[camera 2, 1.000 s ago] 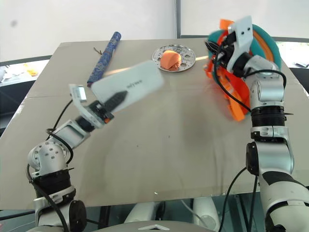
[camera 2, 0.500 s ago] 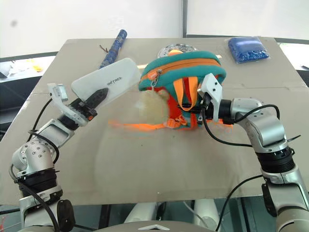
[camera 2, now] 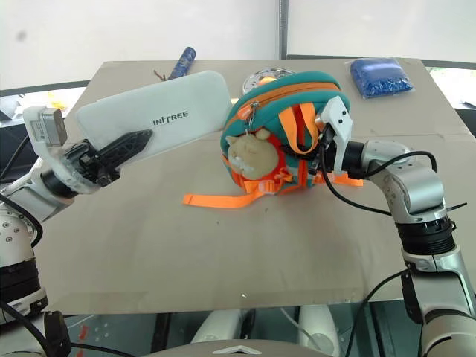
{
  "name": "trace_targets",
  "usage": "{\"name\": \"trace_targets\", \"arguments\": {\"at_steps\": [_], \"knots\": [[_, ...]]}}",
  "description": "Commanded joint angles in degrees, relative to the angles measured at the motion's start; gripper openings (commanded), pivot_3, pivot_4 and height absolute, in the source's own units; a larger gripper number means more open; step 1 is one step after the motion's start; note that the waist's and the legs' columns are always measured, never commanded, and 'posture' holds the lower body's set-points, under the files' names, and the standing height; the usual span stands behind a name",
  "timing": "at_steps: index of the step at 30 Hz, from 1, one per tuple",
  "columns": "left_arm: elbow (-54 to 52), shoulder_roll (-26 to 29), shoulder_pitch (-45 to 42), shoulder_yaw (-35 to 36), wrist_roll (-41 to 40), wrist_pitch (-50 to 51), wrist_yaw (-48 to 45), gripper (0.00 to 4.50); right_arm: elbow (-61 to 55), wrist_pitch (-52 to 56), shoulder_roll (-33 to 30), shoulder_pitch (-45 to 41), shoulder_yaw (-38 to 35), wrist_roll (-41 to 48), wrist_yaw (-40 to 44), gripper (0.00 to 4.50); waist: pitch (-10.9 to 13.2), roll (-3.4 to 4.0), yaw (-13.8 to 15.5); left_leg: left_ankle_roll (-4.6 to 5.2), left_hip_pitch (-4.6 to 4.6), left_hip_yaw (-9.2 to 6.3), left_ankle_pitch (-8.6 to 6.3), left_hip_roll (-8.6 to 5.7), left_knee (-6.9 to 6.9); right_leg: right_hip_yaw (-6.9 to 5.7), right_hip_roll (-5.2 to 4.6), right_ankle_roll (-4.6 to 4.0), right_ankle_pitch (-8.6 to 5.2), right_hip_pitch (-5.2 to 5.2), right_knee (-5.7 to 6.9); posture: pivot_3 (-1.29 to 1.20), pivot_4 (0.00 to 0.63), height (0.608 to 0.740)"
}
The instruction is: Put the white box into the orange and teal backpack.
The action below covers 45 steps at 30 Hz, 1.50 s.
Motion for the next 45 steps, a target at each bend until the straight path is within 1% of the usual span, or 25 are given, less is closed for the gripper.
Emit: {"name": "trace_targets", "arguments": {"at_steps": [1,6,11,15,21,27,31,36,40,45], "knots": [[-3.48,1.93,-1.00,1.73,-3.61,0.12,-2.91,1.11,0.91,0.72,-0.88,-3.04,-3.36,1.77,0.68,0.05,0.00,0.00,0.00,0.00,0.01,-0.01,0.00,0.00,0.00,0.00,0.00,0.00,0.00,0.00,0.02,0.00,0.150,0.733],[-4.32,3.50,-0.26,2.27,-5.39,1.01,-4.14,1.11,1.45,4.42,-2.10,-4.66,-2.94,2.92,2.18,0.05,0.00,0.01,-0.16,0.00,0.02,0.03,0.00,0.11,-0.04,0.00,0.05,0.00,0.00,-0.03,0.03,0.00,0.150,0.733],[-5.75,4.51,-0.08,2.60,-8.20,2.82,-4.23,1.11,2.91,8.01,-2.42,-6.45,-2.73,2.88,1.53,0.05,0.00,0.01,-0.15,0.00,0.02,0.05,0.00,0.13,-0.03,0.02,0.05,-0.01,0.00,-0.04,0.03,0.00,0.150,0.733],[-7.16,5.21,1.94,2.34,-7.50,2.43,-5.29,1.11,3.24,9.84,-1.98,-7.54,-3.31,3.55,1.18,0.05,0.01,0.01,-0.20,0.00,0.03,0.07,0.00,0.14,-0.04,0.03,0.06,-0.01,0.00,-0.04,0.04,0.00,0.150,0.733],[-5.75,6.06,0.90,3.44,-8.04,2.21,-5.50,1.11,3.60,10.80,-1.97,-8.05,-3.63,3.77,0.70,0.05,0.00,0.01,-0.16,0.00,0.02,0.07,0.00,0.16,-0.03,0.02,0.08,-0.01,0.00,-0.04,0.04,0.00,0.150,0.733],[-5.06,7.35,2.50,4.07,-7.10,1.96,-7.94,1.11,4.83,11.52,-1.53,-9.09,-4.13,4.25,0.01,0.05,0.01,0.02,-0.19,0.00,0.03,0.08,0.00,0.16,-0.04,0.03,0.08,-0.01,0.00,-0.04,0.04,0.00,0.150,0.733],[-5.65,7.66,3.66,3.63,-4.93,0.29,-9.34,1.11,5.07,11.26,-1.88,-9.44,-3.92,4.21,0.54,0.05,0.01,0.02,-0.20,0.00,0.02,0.09,0.00,0.17,-0.04,0.03,0.09,-0.01,0.00,-0.04,0.03,0.00,0.150,0.733],[-6.74,5.94,4.68,0.31,1.96,-6.00,-9.95,1.11,2.82,11.85,-2.37,-9.33,-4.31,6.81,3.04,0.05,0.01,0.02,-0.16,0.00,0.03,0.10,0.00,0.17,-0.04,0.03,0.09,-0.01,0.00,-0.04,0.04,0.00,0.150,0.733],[-6.84,3.97,2.85,-4.52,8.37,-11.88,-8.86,1.11,-0.25,12.44,-4.17,-8.14,-3.53,8.91,6.91,0.05,0.01,0.01,0.21,0.00,0.01,0.08,0.00,0.17,-0.02,0.02,0.08,-0.02,0.01,-0.03,0.02,0.00,0.150,0.733],[-6.07,3.87,-0.02,-9.98,14.67,-17.12,-9.90,1.11,-1.97,12.18,-5.26,-7.22,-3.43,9.65,8.42,0.05,0.00,0.00,0.05,0.00,0.02,0.10,0.00,0.15,-0.01,0.02,0.07,-0.02,0.01,-0.02,0.03,0.00,0.150,0.733]]}}
